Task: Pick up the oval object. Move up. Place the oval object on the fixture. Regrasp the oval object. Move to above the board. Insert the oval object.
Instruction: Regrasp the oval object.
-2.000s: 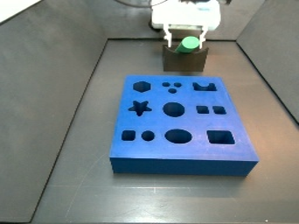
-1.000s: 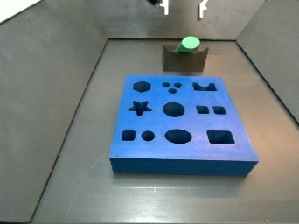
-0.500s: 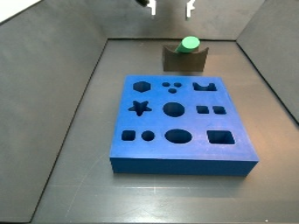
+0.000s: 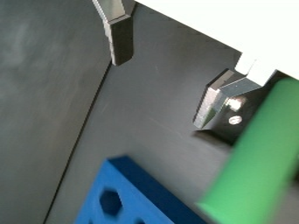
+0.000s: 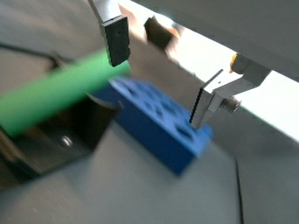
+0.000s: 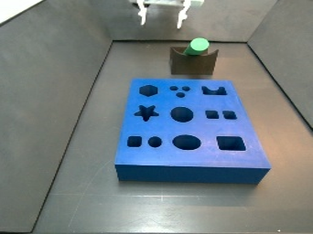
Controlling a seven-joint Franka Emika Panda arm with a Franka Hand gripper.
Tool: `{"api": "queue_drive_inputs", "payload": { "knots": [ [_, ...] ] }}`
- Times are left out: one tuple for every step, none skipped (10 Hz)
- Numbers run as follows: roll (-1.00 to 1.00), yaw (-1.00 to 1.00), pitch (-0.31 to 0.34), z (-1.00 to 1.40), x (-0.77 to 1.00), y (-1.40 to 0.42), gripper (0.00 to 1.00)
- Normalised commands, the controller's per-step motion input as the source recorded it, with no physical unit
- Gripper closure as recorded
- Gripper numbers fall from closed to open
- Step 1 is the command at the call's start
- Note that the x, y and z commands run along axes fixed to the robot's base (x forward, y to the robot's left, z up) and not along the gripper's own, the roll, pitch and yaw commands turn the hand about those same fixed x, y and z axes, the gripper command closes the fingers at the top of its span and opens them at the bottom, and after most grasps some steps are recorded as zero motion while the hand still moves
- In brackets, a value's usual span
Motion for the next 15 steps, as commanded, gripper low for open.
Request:
{"api": "queue_drive_inputs", "payload": {
  "knots": [
    [1.00,-0.94,-0.087,-0.23,-0.29,-1.00,0.00],
    [1.00,-0.94,-0.122,-0.17,-0.21,-0.97,0.00],
    [1.00,-0.94,-0.144,-0.11,-0.14,-0.78,0.00],
    [1.00,-0.94,-0.158,-0.07,-0.11,-0.64,0.00],
    [1.00,-0.94,-0.185,-0.03,-0.07,-0.37,0.00],
    [1.00,-0.94,-0.210,-0.01,-0.06,-0.09,0.00],
    [1.00,-0.95,-0.228,0.00,-0.05,-0.03,0.00],
    [1.00,-0.95,-0.238,0.00,-0.04,-0.04,0.00],
    [1.00,-0.95,-0.254,0.00,-0.05,-0.03,0.00],
    [1.00,-0.96,-0.265,0.00,-0.05,-0.02,0.00],
    [1.00,-0.96,-0.268,0.00,-0.05,-0.02,0.00],
    [1.00,-0.96,-0.267,0.00,-0.05,-0.02,0.00],
    [1.00,-0.98,-0.259,-0.01,-0.05,-0.01,0.00],
    [1.00,-0.99,-0.245,-0.01,-0.04,0.00,0.00],
    [1.00,-1.00,-0.215,-0.01,-0.04,-0.01,0.00]
  ]
}}
